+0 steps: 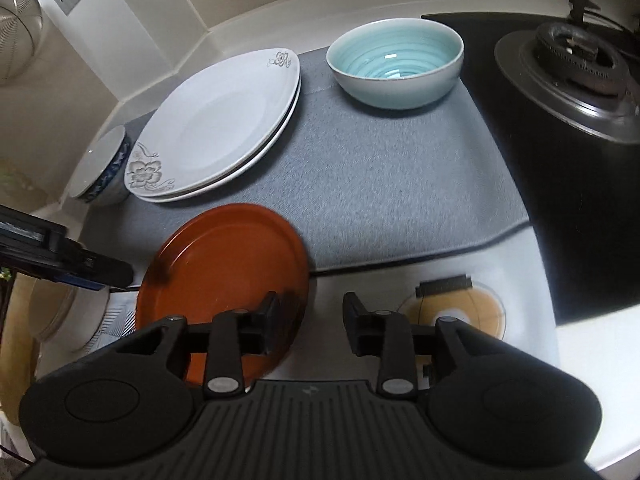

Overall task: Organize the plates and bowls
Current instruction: 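Move both grippers to the terracotta-brown plate's rim and close them, then lift the brown plate with both grippers toward the stacked white plates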

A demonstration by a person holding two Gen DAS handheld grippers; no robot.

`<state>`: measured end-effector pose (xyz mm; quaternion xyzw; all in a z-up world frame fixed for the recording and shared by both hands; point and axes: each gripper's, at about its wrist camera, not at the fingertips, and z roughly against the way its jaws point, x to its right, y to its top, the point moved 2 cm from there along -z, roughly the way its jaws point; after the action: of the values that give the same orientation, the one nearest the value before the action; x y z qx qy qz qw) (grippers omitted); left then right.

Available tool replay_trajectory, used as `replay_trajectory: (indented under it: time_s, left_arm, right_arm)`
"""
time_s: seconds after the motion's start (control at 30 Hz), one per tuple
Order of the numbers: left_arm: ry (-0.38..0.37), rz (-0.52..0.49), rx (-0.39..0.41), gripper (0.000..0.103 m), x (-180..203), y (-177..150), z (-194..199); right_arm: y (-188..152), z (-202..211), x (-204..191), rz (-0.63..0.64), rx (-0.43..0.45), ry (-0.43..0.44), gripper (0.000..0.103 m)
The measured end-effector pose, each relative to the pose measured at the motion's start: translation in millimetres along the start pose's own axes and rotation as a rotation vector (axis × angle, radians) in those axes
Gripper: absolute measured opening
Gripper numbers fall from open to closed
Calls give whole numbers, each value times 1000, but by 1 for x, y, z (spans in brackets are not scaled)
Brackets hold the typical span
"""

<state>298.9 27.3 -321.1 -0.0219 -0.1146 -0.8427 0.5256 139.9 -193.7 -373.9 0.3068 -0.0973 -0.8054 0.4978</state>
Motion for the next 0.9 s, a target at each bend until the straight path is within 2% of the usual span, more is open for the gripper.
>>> replay_trajectory:
  time_s: [0.07,0.13,0.2,0.27,0.33,0.37,0.47,0.63,0.8,0.9]
  left_arm:
    - [46,-16,-28,68,8,0,-11]
    - [57,-3,-25,65,13,1,-16]
    - [70,33,-16,56,15,0,-18]
    - [120,55,19,44,17,-3,-19]
    - [188,46,53,38,20,-7,-22]
    - [198,53,53,38,20,-10,-25]
    - [180,110,65,37,17,-18,-27]
    - [171,135,100,35,15,-25,-27]
    - [143,158,120,35,6,-30,-24]
    - [155,166,132,34,10,-34,-21]
  right_arm:
    - [-3,2,3,3,-9,18,40]
    - [0,5,7,-14,-3,43,40]
    - [7,9,9,-21,16,75,40]
    - [13,5,5,42,12,47,40]
    - [16,2,4,66,6,64,40]
    - [17,0,4,72,-4,73,40]
    - [18,-4,2,128,-18,69,42]
    - [16,-7,6,162,8,92,42]
    - [13,-8,2,248,-3,85,37]
    - [14,-9,-1,281,-24,98,33]
